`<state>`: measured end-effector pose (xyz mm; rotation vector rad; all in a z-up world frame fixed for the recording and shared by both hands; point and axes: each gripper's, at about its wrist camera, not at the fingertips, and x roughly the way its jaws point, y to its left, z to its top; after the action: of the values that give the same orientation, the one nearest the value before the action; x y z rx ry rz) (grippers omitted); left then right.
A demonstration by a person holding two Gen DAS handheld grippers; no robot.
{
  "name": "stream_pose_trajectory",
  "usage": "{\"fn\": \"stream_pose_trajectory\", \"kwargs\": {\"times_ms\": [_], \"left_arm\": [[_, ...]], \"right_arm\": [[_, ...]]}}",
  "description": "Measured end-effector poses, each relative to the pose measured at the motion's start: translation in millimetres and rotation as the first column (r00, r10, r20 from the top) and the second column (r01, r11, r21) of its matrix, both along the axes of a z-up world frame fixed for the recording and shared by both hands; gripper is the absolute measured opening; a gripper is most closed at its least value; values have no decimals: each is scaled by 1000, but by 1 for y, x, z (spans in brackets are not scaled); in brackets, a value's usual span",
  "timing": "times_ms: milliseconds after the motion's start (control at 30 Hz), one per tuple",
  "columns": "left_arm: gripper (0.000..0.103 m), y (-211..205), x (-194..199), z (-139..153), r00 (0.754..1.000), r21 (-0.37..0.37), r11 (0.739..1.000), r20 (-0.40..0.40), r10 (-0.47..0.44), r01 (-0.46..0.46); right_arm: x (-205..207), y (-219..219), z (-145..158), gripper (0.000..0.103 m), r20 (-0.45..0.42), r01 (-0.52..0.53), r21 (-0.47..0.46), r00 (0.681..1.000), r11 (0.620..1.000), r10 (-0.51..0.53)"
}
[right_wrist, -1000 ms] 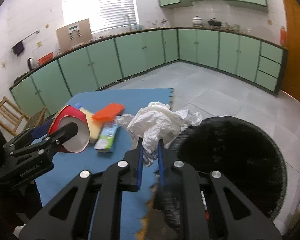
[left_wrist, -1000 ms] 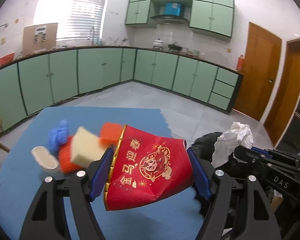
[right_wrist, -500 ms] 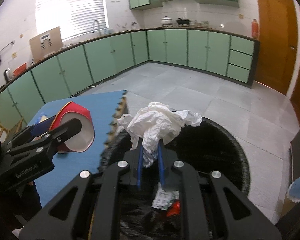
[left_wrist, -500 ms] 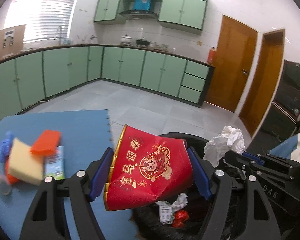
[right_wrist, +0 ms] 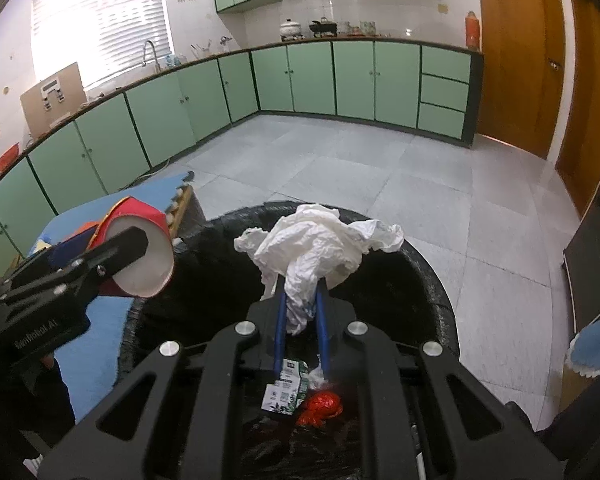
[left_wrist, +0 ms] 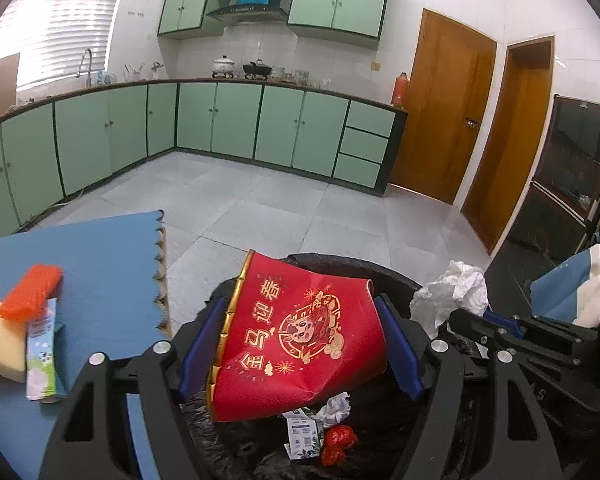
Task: Collect trash
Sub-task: 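Carry the red cup and tissue over the bin and open both tools, then move both tools back over the remaining trash on the table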
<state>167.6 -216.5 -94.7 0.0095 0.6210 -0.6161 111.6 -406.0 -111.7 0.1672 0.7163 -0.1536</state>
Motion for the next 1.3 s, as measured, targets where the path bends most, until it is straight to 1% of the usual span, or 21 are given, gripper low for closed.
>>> {"fn": "stream_pose_trajectory", "kwargs": {"times_ms": [67,133,167,200,233,300,333,367,400,467,533,667,933,1100,1167,1300], "left_arm": [[74,-5,3,-4,1000,7,1000,-12,-19,20],[76,-7,9,-5,999,12,999,-25,-40,40],[76,-8,10,-6,998,11,999,-31,-47,47],[80,-9,13,-8,998,9,999,-42,-52,52],[84,-9,14,-9,997,2,998,-52,-58,58],[86,-6,13,-10,996,-11,998,-61,-60,59],[86,-4,13,-10,996,-11,998,-62,-59,58],[86,-2,12,-11,997,-10,998,-61,-55,55],[86,1,12,-9,998,-6,999,-53,-46,46],[86,10,10,-7,999,-3,1000,-42,-30,30],[86,20,10,-3,1000,5,1000,-25,-4,4],[86,49,8,5,998,21,998,1,56,-56],[86,120,3,12,982,59,981,38,184,-186],[86,168,-2,17,962,75,960,63,266,-270],[86,181,-5,19,953,82,951,76,292,-298],[86,218,-11,18,928,98,924,96,360,-369]], "right_arm": [[3,-2,-6,14,-9,11,5,1000,1000,-11],[3,-4,-13,20,-26,24,0,999,1000,-24],[3,-5,-16,27,-33,29,-4,999,1000,-29],[4,-6,-20,33,-45,36,-7,998,999,-37],[2,-8,-23,44,-52,48,-10,997,999,-49],[2,-10,-27,50,-60,61,-11,996,998,-61],[2,-9,-29,58,-67,63,-9,996,998,-64],[2,-9,-30,61,-69,65,-11,995,998,-66],[2,-7,-30,62,-66,66,-14,996,998,-67],[1,-2,-28,69,-57,62,-17,996,998,-62],[2,3,-24,71,-47,54,-23,997,998,-55],[8,25,-14,72,-30,18,-26,999,1000,-18],[28,85,7,73,-9,-97,-34,995,995,96],[38,125,13,73,-2,-157,-24,988,987,157],[41,139,14,73,1,-177,-22,984,984,177],[48,172,16,73,9,-226,-11,974,974,226]]}}
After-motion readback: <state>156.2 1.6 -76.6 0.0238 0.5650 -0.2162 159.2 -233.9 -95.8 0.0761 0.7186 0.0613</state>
